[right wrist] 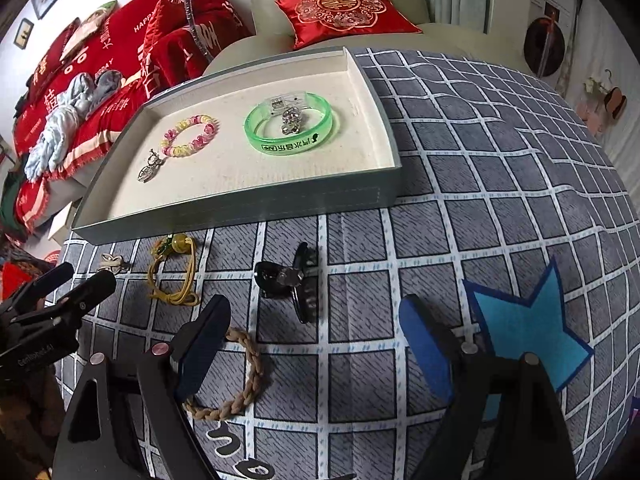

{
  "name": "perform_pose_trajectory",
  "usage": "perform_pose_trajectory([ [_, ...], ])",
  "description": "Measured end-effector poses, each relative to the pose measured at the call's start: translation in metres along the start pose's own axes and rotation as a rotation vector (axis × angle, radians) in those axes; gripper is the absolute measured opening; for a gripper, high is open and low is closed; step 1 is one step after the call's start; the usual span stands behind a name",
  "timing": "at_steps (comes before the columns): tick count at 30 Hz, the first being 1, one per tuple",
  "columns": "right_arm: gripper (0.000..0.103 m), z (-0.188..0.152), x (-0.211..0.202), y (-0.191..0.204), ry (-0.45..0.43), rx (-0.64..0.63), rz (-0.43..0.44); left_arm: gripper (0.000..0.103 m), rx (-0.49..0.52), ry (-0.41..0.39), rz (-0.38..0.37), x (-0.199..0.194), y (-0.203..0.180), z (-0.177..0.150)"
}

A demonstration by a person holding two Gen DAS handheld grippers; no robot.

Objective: Organize jewelry
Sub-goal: 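Withdraw both tools from the tray over the remaining clips and cord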

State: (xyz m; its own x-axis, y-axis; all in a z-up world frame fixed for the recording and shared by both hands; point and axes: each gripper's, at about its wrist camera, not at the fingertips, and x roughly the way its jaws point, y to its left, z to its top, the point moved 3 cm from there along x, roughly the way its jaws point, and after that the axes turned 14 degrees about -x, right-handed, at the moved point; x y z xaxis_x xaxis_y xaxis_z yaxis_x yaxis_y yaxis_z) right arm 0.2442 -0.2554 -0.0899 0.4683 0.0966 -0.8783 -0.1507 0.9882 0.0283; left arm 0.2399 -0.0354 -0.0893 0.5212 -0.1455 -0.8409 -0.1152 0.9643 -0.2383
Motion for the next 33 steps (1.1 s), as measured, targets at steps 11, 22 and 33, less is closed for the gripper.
perform_pose_trajectory([
  [11,0.088,0.000,-0.001,0.002,-0.016,0.003,0.010,0.103,-0.231,0.026,0.158,0.020,0.001,0.009],
  [22,0.088,-0.002,-0.003,-0.001,-0.027,0.009,0.027,0.103,-0.130,0.000,0.242,0.012,0.022,0.004],
  [33,0.088,0.001,-0.001,-0.002,-0.028,0.003,0.020,0.103,-0.166,0.063,0.110,0.012,0.030,0.005],
])
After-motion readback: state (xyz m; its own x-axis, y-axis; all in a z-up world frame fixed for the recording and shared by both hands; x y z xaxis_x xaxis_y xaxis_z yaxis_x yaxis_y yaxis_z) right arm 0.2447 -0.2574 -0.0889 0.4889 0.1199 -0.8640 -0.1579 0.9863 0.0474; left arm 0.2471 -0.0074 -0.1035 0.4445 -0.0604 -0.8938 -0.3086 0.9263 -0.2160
